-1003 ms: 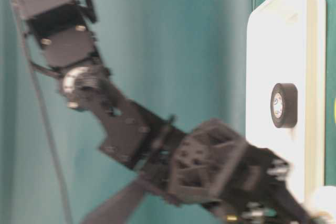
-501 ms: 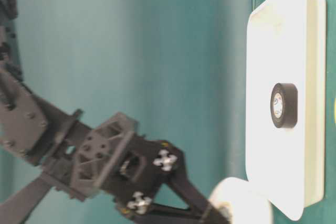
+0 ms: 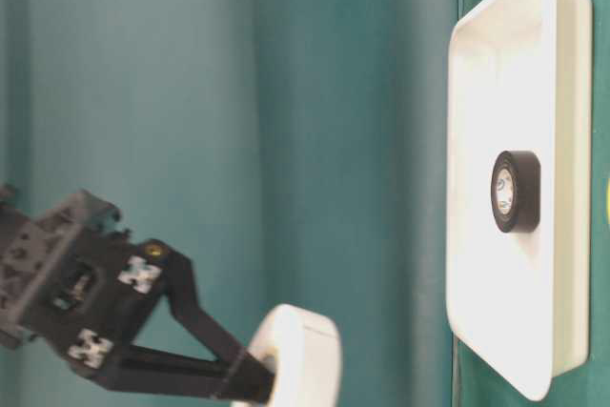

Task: Pick up the tape from a random location and place it into the white case.
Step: 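Lift the white tape roll and carry it over the tray's upper right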

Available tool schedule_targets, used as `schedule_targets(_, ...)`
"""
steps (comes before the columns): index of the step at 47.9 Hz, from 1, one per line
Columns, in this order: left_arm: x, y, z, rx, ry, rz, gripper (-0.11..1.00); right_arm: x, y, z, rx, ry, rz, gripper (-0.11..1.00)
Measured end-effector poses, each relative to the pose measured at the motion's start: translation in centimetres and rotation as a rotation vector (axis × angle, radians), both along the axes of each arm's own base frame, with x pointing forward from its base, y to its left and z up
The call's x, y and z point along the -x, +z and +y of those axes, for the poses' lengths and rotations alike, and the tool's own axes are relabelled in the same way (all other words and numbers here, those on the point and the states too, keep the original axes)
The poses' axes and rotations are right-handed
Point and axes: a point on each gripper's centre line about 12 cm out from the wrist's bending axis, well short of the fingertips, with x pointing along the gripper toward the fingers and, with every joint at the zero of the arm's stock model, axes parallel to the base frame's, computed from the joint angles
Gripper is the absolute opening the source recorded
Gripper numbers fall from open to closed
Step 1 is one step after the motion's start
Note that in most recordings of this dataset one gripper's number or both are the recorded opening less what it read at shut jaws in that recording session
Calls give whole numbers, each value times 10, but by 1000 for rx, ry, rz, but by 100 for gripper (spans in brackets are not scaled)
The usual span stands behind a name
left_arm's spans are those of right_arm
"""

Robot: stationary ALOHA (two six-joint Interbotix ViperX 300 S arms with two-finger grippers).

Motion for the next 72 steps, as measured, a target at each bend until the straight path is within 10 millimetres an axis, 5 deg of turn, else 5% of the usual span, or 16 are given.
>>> schedule_targets(61,0,0,0,0,0,3,95,4,2,-1,-1,-11,22,32)
schedule_targets(72,0,0,0,0,0,3,95,21,1,-3,-14,-33,43,32)
